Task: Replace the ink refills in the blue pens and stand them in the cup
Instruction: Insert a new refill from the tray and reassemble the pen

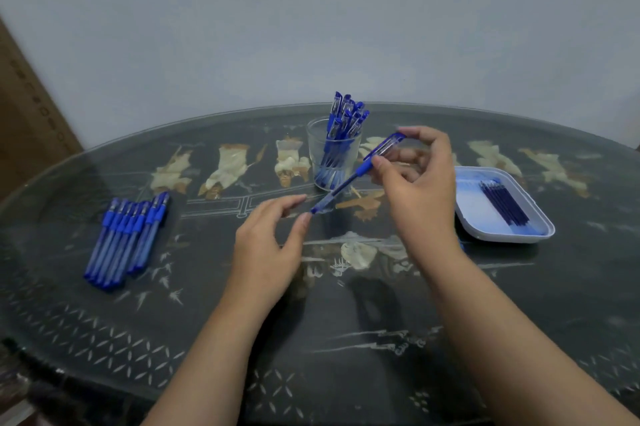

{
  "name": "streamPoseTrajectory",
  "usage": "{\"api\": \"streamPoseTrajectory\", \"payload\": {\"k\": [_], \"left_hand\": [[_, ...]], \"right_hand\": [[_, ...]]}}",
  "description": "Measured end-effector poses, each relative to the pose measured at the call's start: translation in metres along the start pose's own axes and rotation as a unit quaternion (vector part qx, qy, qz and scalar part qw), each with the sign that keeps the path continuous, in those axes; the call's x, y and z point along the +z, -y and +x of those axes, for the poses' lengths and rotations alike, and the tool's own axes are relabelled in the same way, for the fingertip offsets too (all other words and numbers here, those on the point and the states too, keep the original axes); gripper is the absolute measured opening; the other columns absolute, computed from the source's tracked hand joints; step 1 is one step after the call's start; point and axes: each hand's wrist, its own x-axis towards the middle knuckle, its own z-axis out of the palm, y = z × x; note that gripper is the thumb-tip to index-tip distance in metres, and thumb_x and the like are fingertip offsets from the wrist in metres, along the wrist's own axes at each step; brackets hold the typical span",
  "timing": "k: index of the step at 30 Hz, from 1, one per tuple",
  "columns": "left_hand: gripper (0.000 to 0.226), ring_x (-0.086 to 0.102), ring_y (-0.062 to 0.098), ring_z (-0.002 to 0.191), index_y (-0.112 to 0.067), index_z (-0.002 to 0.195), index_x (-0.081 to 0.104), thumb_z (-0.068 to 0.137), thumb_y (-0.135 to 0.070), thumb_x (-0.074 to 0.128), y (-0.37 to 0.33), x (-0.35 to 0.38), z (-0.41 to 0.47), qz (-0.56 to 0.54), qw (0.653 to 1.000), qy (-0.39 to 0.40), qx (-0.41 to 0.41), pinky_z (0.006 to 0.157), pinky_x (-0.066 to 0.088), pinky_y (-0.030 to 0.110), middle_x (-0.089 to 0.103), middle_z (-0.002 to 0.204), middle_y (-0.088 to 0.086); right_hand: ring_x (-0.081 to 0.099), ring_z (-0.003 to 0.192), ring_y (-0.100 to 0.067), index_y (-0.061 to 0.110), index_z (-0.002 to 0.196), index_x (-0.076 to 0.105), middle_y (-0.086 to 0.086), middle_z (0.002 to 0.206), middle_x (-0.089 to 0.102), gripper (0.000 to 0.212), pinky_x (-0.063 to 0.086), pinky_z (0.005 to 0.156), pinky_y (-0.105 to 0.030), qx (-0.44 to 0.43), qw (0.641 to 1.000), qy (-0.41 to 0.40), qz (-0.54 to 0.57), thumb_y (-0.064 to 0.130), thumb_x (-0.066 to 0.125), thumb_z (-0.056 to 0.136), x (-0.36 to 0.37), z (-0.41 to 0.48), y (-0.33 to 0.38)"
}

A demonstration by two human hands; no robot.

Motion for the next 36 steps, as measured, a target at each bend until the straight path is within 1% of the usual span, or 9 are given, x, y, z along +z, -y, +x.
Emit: {"api": "streamPoseTrajectory", "payload": {"k": [2,4,6,15,21,25,28,31,36], "left_hand": [[0.032,0.051,0.009,0.118,-0.034,0.124,0.058,0.091,-0.037,0.059,0.011,-0.013,0.001,0.147,0.988,0.031,-0.023,0.105,0.037,0.033,0.057,0.121,-0.014],[0.042,0.039,0.015,0.129,-0.038,0.132,0.05,0.092,-0.05,0.05,0.021,-0.023,-0.001,0.281,0.953,0.08,-0.077,0.11,0.025,0.039,0.047,0.134,-0.011],[0.047,0.029,0.018,0.136,-0.039,0.136,0.045,0.093,-0.057,0.04,0.025,-0.025,-0.004,0.333,0.928,0.122,-0.118,0.114,0.018,0.04,0.038,0.145,-0.009],[0.047,0.023,0.016,0.137,-0.039,0.136,0.043,0.095,-0.058,0.034,0.025,-0.024,-0.005,0.342,0.924,0.127,-0.119,0.116,0.012,0.039,0.033,0.148,-0.01],[0.047,0.023,0.016,0.137,-0.039,0.135,0.043,0.094,-0.059,0.035,0.026,-0.024,-0.005,0.342,0.924,0.124,-0.116,0.116,0.012,0.039,0.033,0.148,-0.01],[0.046,0.022,0.015,0.137,-0.038,0.134,0.044,0.094,-0.058,0.036,0.027,-0.023,-0.005,0.337,0.927,0.118,-0.114,0.116,0.011,0.038,0.033,0.147,-0.011],[0.045,0.023,0.015,0.136,-0.038,0.134,0.045,0.094,-0.058,0.036,0.028,-0.023,-0.006,0.337,0.928,0.112,-0.111,0.115,0.011,0.038,0.033,0.147,-0.011],[0.045,0.023,0.015,0.136,-0.038,0.134,0.045,0.094,-0.058,0.036,0.028,-0.023,-0.006,0.337,0.929,0.11,-0.108,0.115,0.012,0.039,0.033,0.146,-0.01],[0.046,0.023,0.016,0.136,-0.037,0.134,0.045,0.094,-0.058,0.036,0.029,-0.022,-0.006,0.34,0.928,0.111,-0.107,0.115,0.012,0.039,0.034,0.146,-0.01]], "right_hand": [[0.069,0.079,-0.023,0.035,0.102,0.05,0.001,0.085,0.063,0.042,0.059,0.078,-0.041,-0.044,0.999,-0.026,-0.013,0.002,0.067,0.086,0.001,0.014,0.015],[0.069,0.078,-0.019,0.036,0.103,0.048,0.003,0.086,0.063,0.041,0.058,0.075,-0.032,-0.093,0.994,-0.047,-0.017,0.003,0.066,0.087,0.008,0.028,0.03],[0.069,0.077,-0.017,0.035,0.105,0.046,0.0,0.089,0.064,0.04,0.055,0.07,-0.024,-0.132,0.989,-0.062,-0.021,0.004,0.065,0.088,0.018,0.041,0.04],[0.063,0.074,-0.012,0.02,0.116,0.047,-0.002,0.095,0.061,0.034,0.049,0.061,-0.016,-0.158,0.978,-0.038,-0.135,0.004,0.061,0.09,0.047,0.062,0.018],[0.061,0.083,-0.019,0.018,0.11,0.055,0.008,0.082,0.063,0.022,0.049,0.076,-0.037,-0.147,0.956,0.042,-0.251,0.011,0.062,0.091,0.055,0.067,-0.003],[0.048,0.096,-0.021,0.019,0.107,0.06,0.007,0.087,0.067,0.014,0.038,0.081,-0.032,-0.157,0.935,0.047,-0.316,0.019,0.062,0.093,0.057,0.07,-0.015],[0.039,0.098,-0.017,0.02,0.104,0.066,0.001,0.098,0.067,0.013,0.031,0.08,-0.026,-0.159,0.92,0.04,-0.356,0.023,0.063,0.092,0.057,0.074,-0.019],[0.032,0.094,-0.015,0.018,0.101,0.07,0.003,0.1,0.067,0.012,0.025,0.081,-0.023,-0.195,0.895,0.053,-0.398,0.023,0.064,0.092,0.055,0.076,-0.022],[0.044,0.1,-0.024,0.013,0.1,0.066,0.001,0.101,0.066,0.011,0.023,0.08,-0.024,-0.239,0.868,0.07,-0.429,0.021,0.064,0.091,0.055,0.076,-0.023]]}}
